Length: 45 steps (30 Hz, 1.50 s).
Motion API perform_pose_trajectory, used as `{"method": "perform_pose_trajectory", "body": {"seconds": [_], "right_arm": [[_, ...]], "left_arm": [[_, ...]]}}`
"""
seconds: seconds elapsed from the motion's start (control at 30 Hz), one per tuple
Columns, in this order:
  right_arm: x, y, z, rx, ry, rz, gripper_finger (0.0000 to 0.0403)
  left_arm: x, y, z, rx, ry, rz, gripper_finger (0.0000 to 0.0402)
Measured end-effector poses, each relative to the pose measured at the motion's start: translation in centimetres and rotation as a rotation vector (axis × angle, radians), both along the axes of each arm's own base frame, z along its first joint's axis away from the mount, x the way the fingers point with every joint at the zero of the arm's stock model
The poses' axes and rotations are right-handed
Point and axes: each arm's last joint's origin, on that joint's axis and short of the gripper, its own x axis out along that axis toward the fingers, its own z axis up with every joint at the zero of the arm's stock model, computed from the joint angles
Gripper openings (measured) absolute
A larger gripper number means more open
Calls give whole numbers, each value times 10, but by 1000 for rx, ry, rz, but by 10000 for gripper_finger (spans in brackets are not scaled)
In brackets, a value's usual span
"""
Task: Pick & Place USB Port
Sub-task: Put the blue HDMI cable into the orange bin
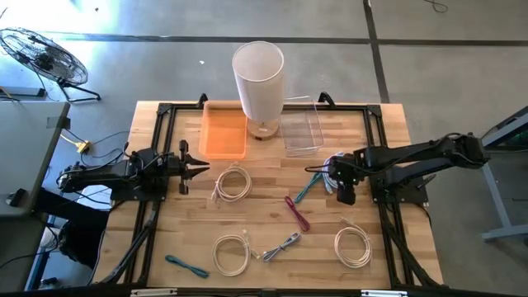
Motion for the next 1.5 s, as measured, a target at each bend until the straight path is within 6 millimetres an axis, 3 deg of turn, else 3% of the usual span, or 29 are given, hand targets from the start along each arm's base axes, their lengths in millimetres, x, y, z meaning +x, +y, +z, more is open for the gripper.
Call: {"method": "perform_pose_trajectory", "body": {"seconds": [0.27, 0.57, 0.93, 1.07, 1.27, 1.5], "right_arm": [[14, -1, -2, -26, -93, -17, 209], [25, -10, -29, -80, 51, -84, 209], [36, -13, -42, -141, 62, -121, 203], [37, -16, -44, -164, 59, -173, 154], [38, -16, -44, -174, 39, -199, 31], [38, -16, -44, -152, 34, -243, 30]], "left_arm": [[0, 0, 0, 0, 0, 0, 60], [0, 0, 0, 0, 0, -1, 60], [0, -1, -1, -19, 4, -30, 60], [0, -1, 0, -26, 3, -30, 60], [0, -1, 0, -26, 3, -30, 60], [0, -1, 0, -26, 3, -30, 60]]}}
